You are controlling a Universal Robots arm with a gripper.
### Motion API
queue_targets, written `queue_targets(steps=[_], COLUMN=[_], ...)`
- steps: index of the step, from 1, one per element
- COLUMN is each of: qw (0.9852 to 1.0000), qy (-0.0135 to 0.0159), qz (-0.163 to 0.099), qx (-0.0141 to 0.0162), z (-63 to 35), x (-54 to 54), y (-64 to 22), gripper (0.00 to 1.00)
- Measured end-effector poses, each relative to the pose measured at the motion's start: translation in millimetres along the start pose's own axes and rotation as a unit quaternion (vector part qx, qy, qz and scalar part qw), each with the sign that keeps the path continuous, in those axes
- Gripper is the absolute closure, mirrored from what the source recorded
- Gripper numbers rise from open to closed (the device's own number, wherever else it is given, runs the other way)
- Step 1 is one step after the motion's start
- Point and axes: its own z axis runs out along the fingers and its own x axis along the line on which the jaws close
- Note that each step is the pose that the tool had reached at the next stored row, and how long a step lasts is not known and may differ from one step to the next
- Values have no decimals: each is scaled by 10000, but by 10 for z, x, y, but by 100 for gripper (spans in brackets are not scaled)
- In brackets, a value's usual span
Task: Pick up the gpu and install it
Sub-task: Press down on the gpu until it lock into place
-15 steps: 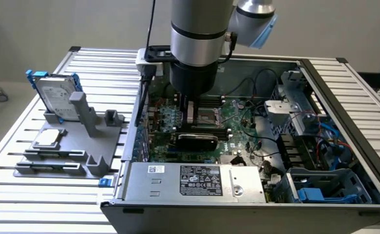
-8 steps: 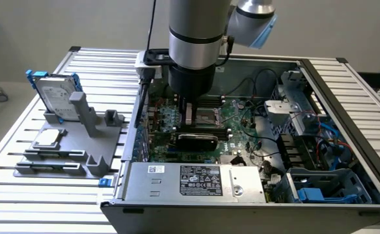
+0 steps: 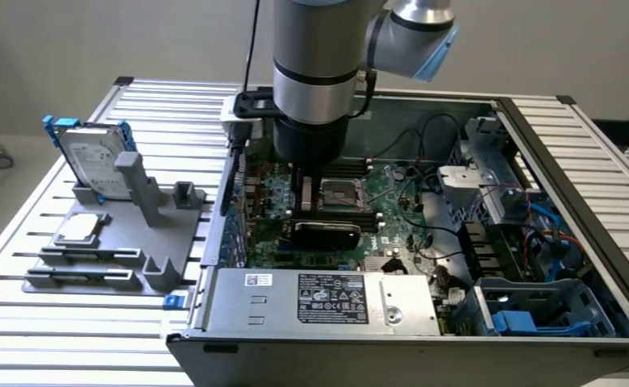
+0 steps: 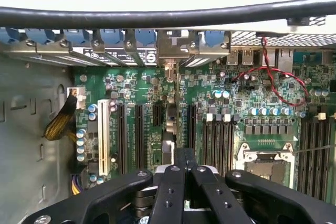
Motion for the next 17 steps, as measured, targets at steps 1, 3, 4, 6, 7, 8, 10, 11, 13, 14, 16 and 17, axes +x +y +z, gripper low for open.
queue_targets(steps=[1,3,4,6,7,8,10,11,13,14,16,17], qw=[10000,10000,10000,10000,10000,10000,10000,10000,10000,10000,10000,10000], qy=[0,0,0,1,0,-1,0,1,1,0,0,0], qz=[-4,-8,-10,-13,-15,-17,-20,-21,-23,-24,-26,-26], qx=[0,-1,-1,-1,-1,-1,-1,-2,-2,-2,-1,-1], z=[17,38,43,48,52,58,66,69,73,76,80,82], x=[1,2,2,3,3,3,2,1,-1,-3,-5,-7], y=[0,0,0,0,0,-1,-1,-1,-1,-1,-1,-1], gripper=[89,89,89,89,89,89,89,89,89,89,89,89])
